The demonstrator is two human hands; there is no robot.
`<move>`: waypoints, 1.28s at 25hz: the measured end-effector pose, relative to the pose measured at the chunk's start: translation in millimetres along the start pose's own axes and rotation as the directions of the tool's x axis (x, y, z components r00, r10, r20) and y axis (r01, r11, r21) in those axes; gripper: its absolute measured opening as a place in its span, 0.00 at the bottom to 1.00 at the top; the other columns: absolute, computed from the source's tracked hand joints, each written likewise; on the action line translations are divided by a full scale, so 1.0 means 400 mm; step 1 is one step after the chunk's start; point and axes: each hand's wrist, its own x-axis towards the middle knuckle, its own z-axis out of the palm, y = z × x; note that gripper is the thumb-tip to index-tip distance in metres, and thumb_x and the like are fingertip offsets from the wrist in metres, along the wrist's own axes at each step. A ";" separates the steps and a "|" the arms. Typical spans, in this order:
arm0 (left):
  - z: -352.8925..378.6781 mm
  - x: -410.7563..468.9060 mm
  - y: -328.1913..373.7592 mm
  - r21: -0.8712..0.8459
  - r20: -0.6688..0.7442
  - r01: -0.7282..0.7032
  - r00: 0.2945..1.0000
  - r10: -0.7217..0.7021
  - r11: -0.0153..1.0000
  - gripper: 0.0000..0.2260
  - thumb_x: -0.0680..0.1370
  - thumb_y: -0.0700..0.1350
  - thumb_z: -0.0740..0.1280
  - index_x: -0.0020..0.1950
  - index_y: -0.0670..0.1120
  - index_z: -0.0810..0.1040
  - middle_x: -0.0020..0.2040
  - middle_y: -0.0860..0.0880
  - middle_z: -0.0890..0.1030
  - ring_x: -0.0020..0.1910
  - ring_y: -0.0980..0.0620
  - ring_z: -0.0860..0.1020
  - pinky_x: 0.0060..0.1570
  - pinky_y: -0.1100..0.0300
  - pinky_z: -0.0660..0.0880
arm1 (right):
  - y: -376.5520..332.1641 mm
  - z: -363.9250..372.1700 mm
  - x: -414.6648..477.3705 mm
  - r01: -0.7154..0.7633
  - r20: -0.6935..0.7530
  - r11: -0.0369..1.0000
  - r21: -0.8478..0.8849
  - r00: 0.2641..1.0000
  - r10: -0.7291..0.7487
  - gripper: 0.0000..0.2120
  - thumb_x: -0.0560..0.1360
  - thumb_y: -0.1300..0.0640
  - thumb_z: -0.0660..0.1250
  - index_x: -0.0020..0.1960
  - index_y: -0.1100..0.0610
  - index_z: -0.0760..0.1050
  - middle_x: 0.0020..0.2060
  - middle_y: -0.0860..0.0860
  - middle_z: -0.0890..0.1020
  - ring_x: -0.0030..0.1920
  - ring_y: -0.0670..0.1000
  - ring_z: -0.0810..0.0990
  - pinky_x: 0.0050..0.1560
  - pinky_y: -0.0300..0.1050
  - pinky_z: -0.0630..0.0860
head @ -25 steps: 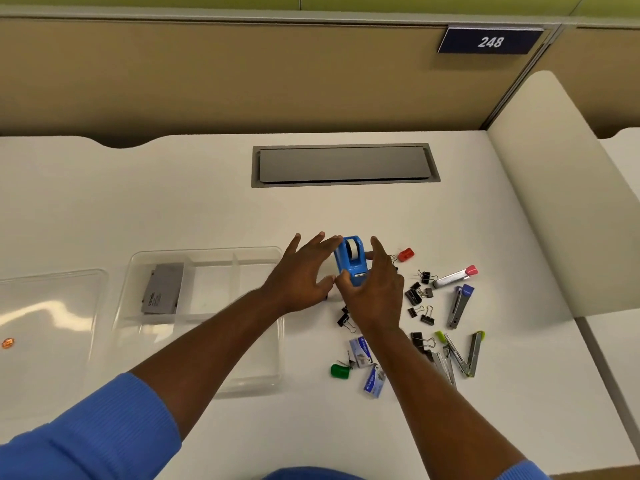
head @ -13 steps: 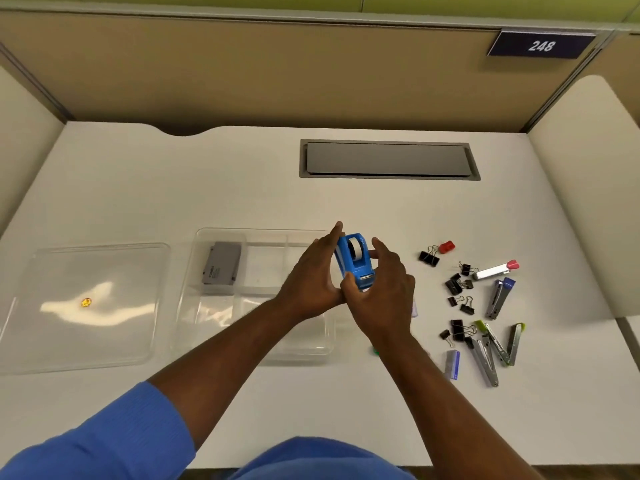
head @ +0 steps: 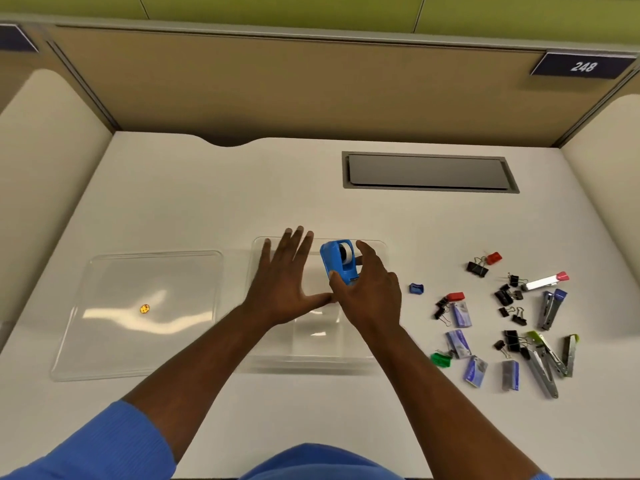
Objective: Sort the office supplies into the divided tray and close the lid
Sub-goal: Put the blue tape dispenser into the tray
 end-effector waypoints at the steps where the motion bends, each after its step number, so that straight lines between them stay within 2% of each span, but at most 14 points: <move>1: -0.005 -0.010 -0.037 0.047 0.008 0.013 1.000 -0.013 0.999 0.54 0.67 0.82 0.52 0.81 0.51 0.39 0.82 0.51 0.40 0.80 0.52 0.37 0.77 0.40 0.42 | -0.014 0.017 0.003 0.002 0.030 1.000 -0.008 1.000 -0.001 0.33 0.72 0.38 0.66 0.72 0.46 0.62 0.58 0.45 0.81 0.51 0.49 0.81 0.49 0.43 0.72; 4: -0.005 -0.033 -0.112 0.090 0.053 0.047 0.997 -0.052 0.995 0.54 0.67 0.82 0.49 0.81 0.49 0.37 0.81 0.49 0.37 0.79 0.50 0.34 0.77 0.39 0.40 | -0.041 0.058 0.016 -0.016 0.111 0.998 -0.059 0.994 0.022 0.30 0.73 0.38 0.66 0.71 0.46 0.62 0.54 0.46 0.82 0.47 0.48 0.82 0.42 0.41 0.72; 9: 0.029 -0.060 -0.162 0.069 0.125 0.066 0.989 -0.074 0.995 0.55 0.66 0.83 0.47 0.80 0.49 0.34 0.80 0.49 0.34 0.79 0.50 0.33 0.76 0.39 0.40 | -0.074 0.117 0.032 -0.039 0.191 0.976 -0.213 0.978 0.080 0.31 0.73 0.41 0.69 0.71 0.50 0.64 0.53 0.50 0.82 0.44 0.50 0.81 0.40 0.42 0.72; 14: 0.060 -0.070 -0.172 0.039 0.066 0.076 0.995 -0.078 0.996 0.55 0.67 0.82 0.50 0.81 0.48 0.37 0.81 0.49 0.38 0.80 0.50 0.37 0.77 0.39 0.42 | -0.095 0.153 0.030 -0.034 0.237 0.934 -0.356 0.963 0.125 0.31 0.75 0.40 0.69 0.71 0.53 0.63 0.55 0.52 0.79 0.45 0.53 0.83 0.39 0.42 0.71; 19: 0.072 -0.067 -0.175 0.046 0.065 0.091 0.994 -0.093 0.995 0.54 0.67 0.82 0.49 0.81 0.49 0.38 0.82 0.49 0.39 0.80 0.49 0.38 0.76 0.37 0.42 | -0.105 0.170 0.027 -0.015 0.279 0.887 -0.461 0.947 0.161 0.31 0.76 0.36 0.66 0.70 0.53 0.64 0.55 0.52 0.79 0.47 0.53 0.83 0.39 0.43 0.72; 22: 0.071 -0.067 -0.175 0.055 0.083 0.095 0.992 -0.099 0.994 0.54 0.67 0.82 0.48 0.81 0.49 0.37 0.81 0.49 0.38 0.80 0.49 0.36 0.76 0.36 0.41 | -0.095 0.166 0.021 0.000 0.253 0.892 -0.451 0.959 0.129 0.29 0.75 0.36 0.65 0.67 0.54 0.67 0.54 0.52 0.79 0.48 0.52 0.81 0.40 0.44 0.72; 24: 0.066 -0.068 -0.173 0.065 0.079 0.089 0.992 -0.094 0.994 0.54 0.67 0.82 0.47 0.80 0.48 0.36 0.81 0.49 0.37 0.79 0.49 0.36 0.76 0.37 0.40 | -0.082 0.154 0.016 0.037 0.214 0.914 -0.404 0.975 0.055 0.28 0.75 0.38 0.65 0.68 0.53 0.68 0.56 0.52 0.78 0.52 0.52 0.80 0.43 0.45 0.74; 27: 0.049 -0.070 -0.165 0.066 0.059 0.058 0.996 -0.062 0.996 0.54 0.68 0.82 0.48 0.80 0.47 0.36 0.81 0.47 0.37 0.79 0.48 0.36 0.76 0.37 0.41 | -0.062 0.130 -0.002 0.124 0.154 0.910 -0.395 0.986 -0.068 0.31 0.75 0.37 0.65 0.71 0.54 0.67 0.64 0.53 0.77 0.61 0.55 0.77 0.57 0.51 0.74; 30: 0.023 -0.071 -0.141 0.058 0.044 0.015 0.999 -0.018 0.998 0.54 0.69 0.81 0.48 0.80 0.45 0.36 0.81 0.46 0.37 0.80 0.47 0.37 0.77 0.38 0.41 | -0.041 0.106 -0.029 0.126 0.183 0.915 -0.384 0.981 -0.058 0.37 0.75 0.34 0.62 0.77 0.53 0.60 0.76 0.53 0.67 0.75 0.55 0.65 0.73 0.57 0.62; 32: 0.010 -0.076 -0.118 0.071 0.034 -0.008 0.999 0.006 0.997 0.54 0.69 0.81 0.47 0.80 0.45 0.36 0.81 0.46 0.37 0.80 0.47 0.36 0.77 0.39 0.40 | -0.026 0.088 -0.052 0.119 0.189 0.918 -0.379 0.981 -0.049 0.39 0.76 0.31 0.58 0.79 0.52 0.56 0.80 0.52 0.59 0.79 0.54 0.57 0.78 0.60 0.54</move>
